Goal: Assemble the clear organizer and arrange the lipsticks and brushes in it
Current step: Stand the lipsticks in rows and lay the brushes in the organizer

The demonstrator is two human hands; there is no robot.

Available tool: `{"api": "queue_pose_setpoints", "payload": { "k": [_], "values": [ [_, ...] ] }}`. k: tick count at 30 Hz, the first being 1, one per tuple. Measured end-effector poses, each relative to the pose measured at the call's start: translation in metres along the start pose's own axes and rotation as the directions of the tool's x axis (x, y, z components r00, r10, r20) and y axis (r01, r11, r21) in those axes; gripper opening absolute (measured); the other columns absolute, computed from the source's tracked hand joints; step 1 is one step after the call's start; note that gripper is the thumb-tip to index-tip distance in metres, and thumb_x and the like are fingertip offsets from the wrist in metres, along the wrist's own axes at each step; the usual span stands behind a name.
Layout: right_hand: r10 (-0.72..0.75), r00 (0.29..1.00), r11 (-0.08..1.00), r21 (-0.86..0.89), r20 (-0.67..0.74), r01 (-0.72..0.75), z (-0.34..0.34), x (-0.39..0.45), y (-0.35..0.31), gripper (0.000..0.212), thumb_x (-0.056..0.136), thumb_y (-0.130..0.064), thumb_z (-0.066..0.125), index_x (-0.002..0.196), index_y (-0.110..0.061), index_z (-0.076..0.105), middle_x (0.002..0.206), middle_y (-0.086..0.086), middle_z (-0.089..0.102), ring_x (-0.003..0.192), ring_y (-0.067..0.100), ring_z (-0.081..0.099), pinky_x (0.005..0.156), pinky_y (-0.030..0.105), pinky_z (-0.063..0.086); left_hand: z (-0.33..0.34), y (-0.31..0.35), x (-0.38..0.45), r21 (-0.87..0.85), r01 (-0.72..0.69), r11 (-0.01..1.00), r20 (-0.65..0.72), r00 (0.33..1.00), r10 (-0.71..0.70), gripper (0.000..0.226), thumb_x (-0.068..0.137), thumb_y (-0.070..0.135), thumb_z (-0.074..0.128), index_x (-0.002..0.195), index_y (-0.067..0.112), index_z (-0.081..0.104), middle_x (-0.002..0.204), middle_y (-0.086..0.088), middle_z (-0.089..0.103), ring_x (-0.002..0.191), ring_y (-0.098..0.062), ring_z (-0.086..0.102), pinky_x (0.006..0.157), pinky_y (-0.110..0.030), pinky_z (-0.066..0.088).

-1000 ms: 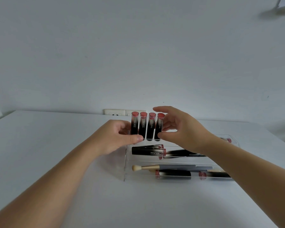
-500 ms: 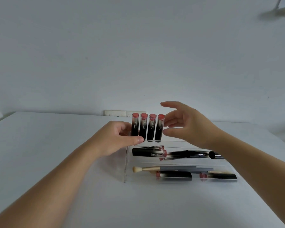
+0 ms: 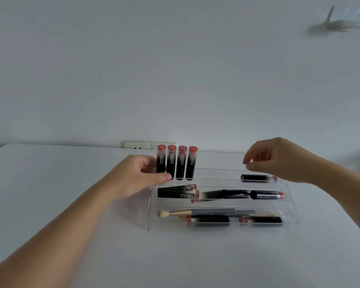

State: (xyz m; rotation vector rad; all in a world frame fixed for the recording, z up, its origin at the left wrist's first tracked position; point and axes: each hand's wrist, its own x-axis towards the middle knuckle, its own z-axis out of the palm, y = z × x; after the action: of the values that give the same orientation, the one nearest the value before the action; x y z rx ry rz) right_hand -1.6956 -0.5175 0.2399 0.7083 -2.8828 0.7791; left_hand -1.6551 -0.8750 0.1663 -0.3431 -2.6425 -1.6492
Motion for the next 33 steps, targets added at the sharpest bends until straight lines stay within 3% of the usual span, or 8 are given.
{"api": "queue_pose_setpoints", "payload": {
  "k": [2,9,15,18,22,25,30,33],
  "values": [
    [0.024,0.998,0.998,-0.061,0.061,-0.020,-0.001,-0.004,0.007,0.016,0.084,-0.030,0.077,0.078,-0.044,0.073,0.064,-0.014,0.061,0.052,0.003,0.050,0.058,0.027,0.050,0.000,0.001,0.000,0.000,0.007,1.000,-0.016,1.000,-0.007,0.047,0.057,0.065,0.081,0.101,0.049,0.074,0.099,0.017,0.078,0.096,-0.001,0.073,0.093,-0.027,0.050],
    [0.039,0.990,0.980,-0.199,0.134,-0.012,-0.002,-0.010,0.010,0.014,0.089,-0.036,0.069,0.080,-0.045,0.071,0.076,-0.009,0.064,0.062,-0.002,0.053,0.060,0.014,0.043,-0.016,0.014,-0.007,0.014,-0.003,1.000,-0.119,0.993,0.005,0.049,0.058,0.056,0.091,0.091,0.023,0.075,0.090,0.006,0.079,0.085,-0.008,0.074,0.094,-0.037,0.055],
    [0.033,0.983,0.965,-0.262,0.178,0.015,-0.006,-0.009,0.010,0.012,0.090,-0.040,0.067,0.082,-0.048,0.069,0.080,-0.009,0.063,0.065,-0.007,0.053,0.060,0.014,0.041,-0.041,0.038,-0.023,0.242,-0.004,0.970,-0.284,0.956,0.075,0.046,0.059,0.059,0.086,0.069,0.021,0.062,0.059,0.010,0.054,0.054,-0.007,0.044,0.054,-0.025,0.036],
    [0.035,0.981,0.957,-0.289,0.193,0.023,-0.007,-0.005,0.007,0.012,0.088,-0.041,0.069,0.079,-0.048,0.068,0.078,-0.011,0.062,0.065,-0.008,0.054,0.059,0.014,0.038,-0.027,0.057,-0.042,0.344,-0.080,0.936,-0.201,0.967,0.157,0.032,0.067,0.052,0.085,0.072,0.028,0.065,0.055,0.016,0.055,0.047,-0.003,0.042,0.045,-0.014,0.034],
    [0.051,0.971,0.939,-0.343,0.235,0.033,-0.010,0.001,-0.001,0.011,0.086,-0.042,0.071,0.077,-0.048,0.070,0.077,-0.015,0.065,0.066,-0.005,0.059,0.057,0.011,0.039,0.013,0.073,-0.053,0.545,-0.136,0.827,-0.047,0.980,0.192,0.027,0.077,0.058,0.074,0.100,0.049,0.064,0.078,0.019,0.065,0.067,-0.005,0.059,0.062,-0.026,0.049],
    [0.079,0.960,0.918,-0.394,0.270,0.035,-0.015,0.004,-0.004,0.004,0.085,-0.044,0.072,0.082,-0.044,0.075,0.079,-0.019,0.069,0.072,-0.002,0.064,0.067,0.018,0.049,0.034,0.077,-0.051,0.702,-0.177,0.690,0.005,0.970,0.243,0.030,0.088,0.051,0.068,0.118,0.047,0.063,0.090,0.038,0.054,0.089,0.007,0.053,0.070,-0.017,0.038],
    [0.105,0.940,0.855,-0.512,0.324,0.081,-0.021,0.007,-0.005,0.011,0.084,-0.046,0.069,0.073,-0.047,0.069,0.067,-0.032,0.065,0.067,-0.005,0.063,0.060,0.018,0.044,0.045,0.072,-0.045,0.817,-0.147,0.558,0.015,0.972,0.234,0.031,0.095,0.047,0.060,0.124,0.037,0.064,0.113,0.015,0.068,0.108,-0.009,0.058,0.084,-0.030,0.047],
    [0.117,0.929,0.805,-0.581,0.351,0.118,-0.022,0.010,-0.003,0.012,0.085,-0.044,0.066,0.072,-0.046,0.066,0.067,-0.019,0.069,0.073,-0.002,0.064,0.062,0.022,0.047,0.046,0.071,-0.042,0.847,-0.127,0.517,0.029,0.981,0.194,0.027,0.096,0.044,0.059,0.120,0.033,0.065,0.111,0.012,0.069,0.108,-0.015,0.060,0.086,-0.034,0.049]
  ]
}}
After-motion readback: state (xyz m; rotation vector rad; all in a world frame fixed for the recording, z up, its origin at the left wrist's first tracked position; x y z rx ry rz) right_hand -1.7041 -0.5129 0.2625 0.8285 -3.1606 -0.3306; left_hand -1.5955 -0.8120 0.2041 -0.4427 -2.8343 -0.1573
